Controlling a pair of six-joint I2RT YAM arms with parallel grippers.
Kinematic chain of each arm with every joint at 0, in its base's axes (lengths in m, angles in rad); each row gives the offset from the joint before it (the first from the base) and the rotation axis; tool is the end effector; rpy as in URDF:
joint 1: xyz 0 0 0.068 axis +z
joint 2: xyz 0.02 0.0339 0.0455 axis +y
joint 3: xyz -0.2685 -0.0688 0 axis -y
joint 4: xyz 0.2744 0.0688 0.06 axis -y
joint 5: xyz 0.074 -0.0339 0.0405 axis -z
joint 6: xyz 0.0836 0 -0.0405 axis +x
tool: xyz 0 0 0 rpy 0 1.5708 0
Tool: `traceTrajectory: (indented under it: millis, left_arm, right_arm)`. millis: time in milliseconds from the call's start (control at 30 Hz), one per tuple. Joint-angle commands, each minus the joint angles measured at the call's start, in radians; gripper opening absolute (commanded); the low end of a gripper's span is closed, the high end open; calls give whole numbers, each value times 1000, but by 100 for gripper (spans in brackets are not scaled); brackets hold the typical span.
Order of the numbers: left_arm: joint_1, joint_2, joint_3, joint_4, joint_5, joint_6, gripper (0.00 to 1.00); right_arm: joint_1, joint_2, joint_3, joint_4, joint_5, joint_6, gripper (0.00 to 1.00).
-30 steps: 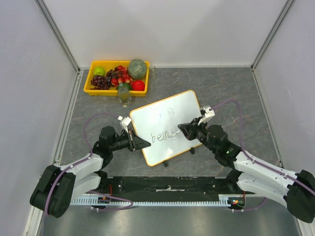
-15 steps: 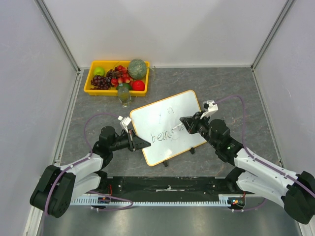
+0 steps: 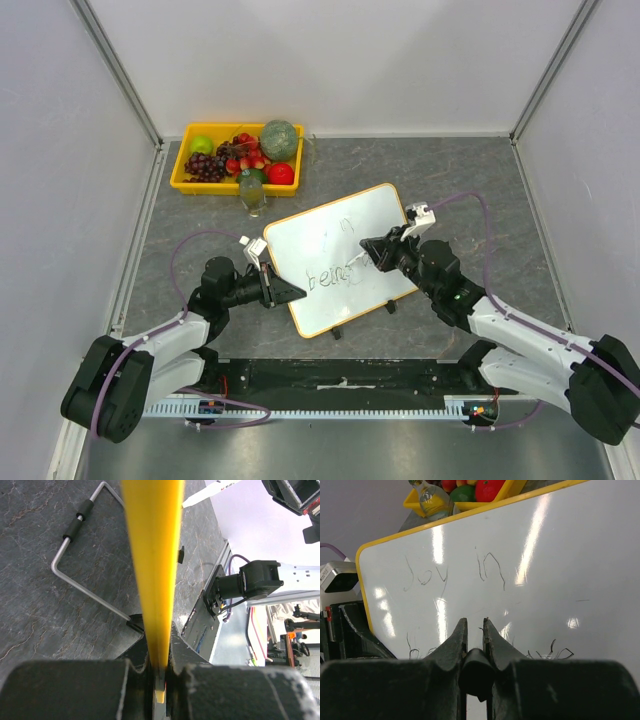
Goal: Write a sentence on the whiteboard
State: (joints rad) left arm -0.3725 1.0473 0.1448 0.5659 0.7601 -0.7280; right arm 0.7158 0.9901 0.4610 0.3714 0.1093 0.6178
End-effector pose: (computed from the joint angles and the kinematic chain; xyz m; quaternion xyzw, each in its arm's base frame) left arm 0.1932 -0.1373 0.1234 0.0774 0.7834 -0.5389 0.2999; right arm 0.2286 0.1867 0.2266 -0.0018 0.7603 0.3683 0.5351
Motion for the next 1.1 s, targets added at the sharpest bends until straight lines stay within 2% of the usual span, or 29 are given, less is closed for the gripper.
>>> traceTrajectory:
  millis: [0, 633, 1067]
  left_arm:
    - [3, 26, -17, -129, -104, 96, 2]
    - [3, 30, -16, -129, -100, 96, 2]
    - [3, 31, -16, -129, -99, 95, 2]
  right_arm:
    - [-3, 30, 15, -28, -23, -32, 0]
    - [-4, 1, -84, -89, 12, -64, 0]
    - [-9, -14, 1, -124, 125, -99, 0]
